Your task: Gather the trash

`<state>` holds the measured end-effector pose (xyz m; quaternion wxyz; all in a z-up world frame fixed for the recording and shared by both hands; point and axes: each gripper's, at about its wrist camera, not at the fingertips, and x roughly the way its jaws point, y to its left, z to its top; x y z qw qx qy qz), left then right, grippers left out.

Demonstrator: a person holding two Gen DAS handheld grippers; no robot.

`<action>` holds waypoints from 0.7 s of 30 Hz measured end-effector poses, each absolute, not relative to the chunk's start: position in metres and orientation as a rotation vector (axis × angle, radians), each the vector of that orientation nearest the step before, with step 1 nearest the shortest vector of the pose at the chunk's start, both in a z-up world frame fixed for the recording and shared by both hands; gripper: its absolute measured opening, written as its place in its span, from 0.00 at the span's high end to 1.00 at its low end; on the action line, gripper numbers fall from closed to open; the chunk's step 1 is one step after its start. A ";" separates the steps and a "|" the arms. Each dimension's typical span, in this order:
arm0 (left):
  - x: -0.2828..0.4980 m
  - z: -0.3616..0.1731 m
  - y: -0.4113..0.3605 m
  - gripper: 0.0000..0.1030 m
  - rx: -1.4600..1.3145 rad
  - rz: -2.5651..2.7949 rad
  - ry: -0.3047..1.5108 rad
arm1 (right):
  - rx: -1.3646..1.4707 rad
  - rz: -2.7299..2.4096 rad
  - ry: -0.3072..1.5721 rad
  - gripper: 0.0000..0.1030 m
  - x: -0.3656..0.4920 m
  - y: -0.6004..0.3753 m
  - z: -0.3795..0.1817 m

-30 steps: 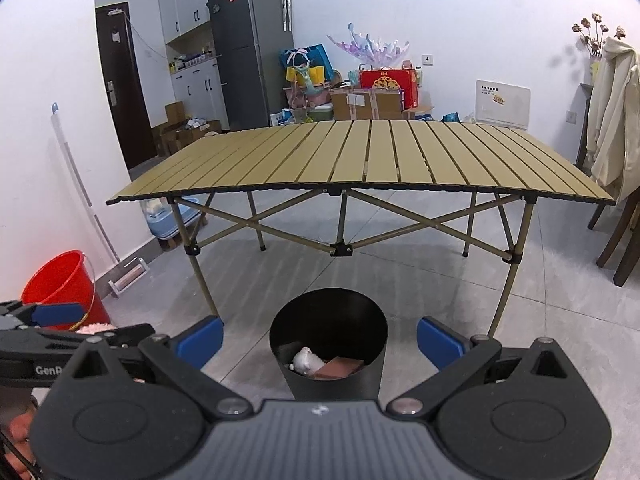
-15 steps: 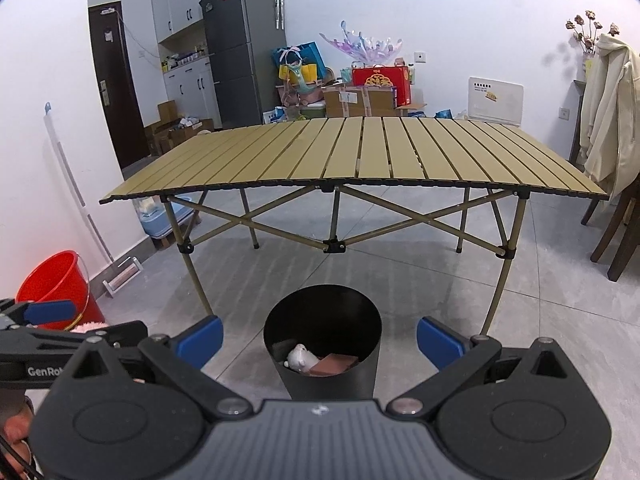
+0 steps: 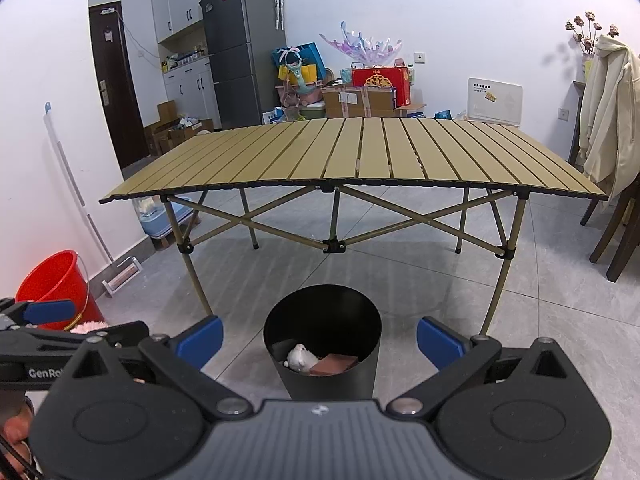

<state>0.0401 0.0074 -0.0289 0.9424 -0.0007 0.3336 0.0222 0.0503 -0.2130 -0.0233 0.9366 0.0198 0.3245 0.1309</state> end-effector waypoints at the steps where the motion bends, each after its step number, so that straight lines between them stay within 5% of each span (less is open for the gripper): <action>1: 0.040 -0.029 0.008 0.00 -0.001 0.046 0.680 | 0.041 0.268 0.663 0.00 0.050 -0.213 -0.023; 21: 0.040 -0.029 0.007 0.00 0.001 0.049 0.679 | 0.038 0.269 0.664 0.00 0.050 -0.212 -0.022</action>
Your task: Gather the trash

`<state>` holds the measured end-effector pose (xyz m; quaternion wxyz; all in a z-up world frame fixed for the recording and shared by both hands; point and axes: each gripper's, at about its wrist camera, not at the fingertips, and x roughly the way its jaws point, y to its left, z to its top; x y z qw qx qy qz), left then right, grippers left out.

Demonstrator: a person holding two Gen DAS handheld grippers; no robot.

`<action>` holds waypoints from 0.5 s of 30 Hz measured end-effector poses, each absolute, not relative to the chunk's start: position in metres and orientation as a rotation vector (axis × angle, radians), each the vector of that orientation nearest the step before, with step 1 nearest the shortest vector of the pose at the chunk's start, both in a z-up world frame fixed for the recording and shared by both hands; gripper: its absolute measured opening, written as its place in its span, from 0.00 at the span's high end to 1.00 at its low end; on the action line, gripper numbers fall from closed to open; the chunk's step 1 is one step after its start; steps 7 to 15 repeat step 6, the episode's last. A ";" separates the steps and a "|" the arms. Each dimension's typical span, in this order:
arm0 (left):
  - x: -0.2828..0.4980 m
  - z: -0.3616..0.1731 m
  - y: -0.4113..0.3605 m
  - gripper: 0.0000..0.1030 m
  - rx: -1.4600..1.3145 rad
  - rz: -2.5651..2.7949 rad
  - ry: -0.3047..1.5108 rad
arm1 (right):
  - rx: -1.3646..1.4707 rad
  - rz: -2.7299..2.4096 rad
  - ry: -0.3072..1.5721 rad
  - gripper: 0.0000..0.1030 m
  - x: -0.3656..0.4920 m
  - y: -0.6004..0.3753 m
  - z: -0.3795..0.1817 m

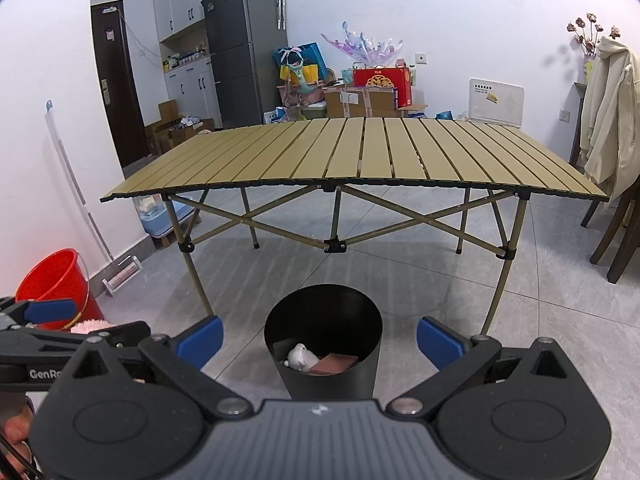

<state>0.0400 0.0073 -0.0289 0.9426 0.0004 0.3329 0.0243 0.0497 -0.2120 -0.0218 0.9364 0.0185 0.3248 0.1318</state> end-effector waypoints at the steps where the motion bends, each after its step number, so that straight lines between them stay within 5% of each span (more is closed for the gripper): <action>1: 0.040 -0.029 0.007 0.00 0.003 0.054 0.679 | 0.038 0.270 0.664 0.00 0.050 -0.212 -0.022; 15: 0.039 -0.030 0.007 0.00 0.005 0.046 0.682 | 0.035 0.272 0.668 0.00 0.051 -0.212 -0.023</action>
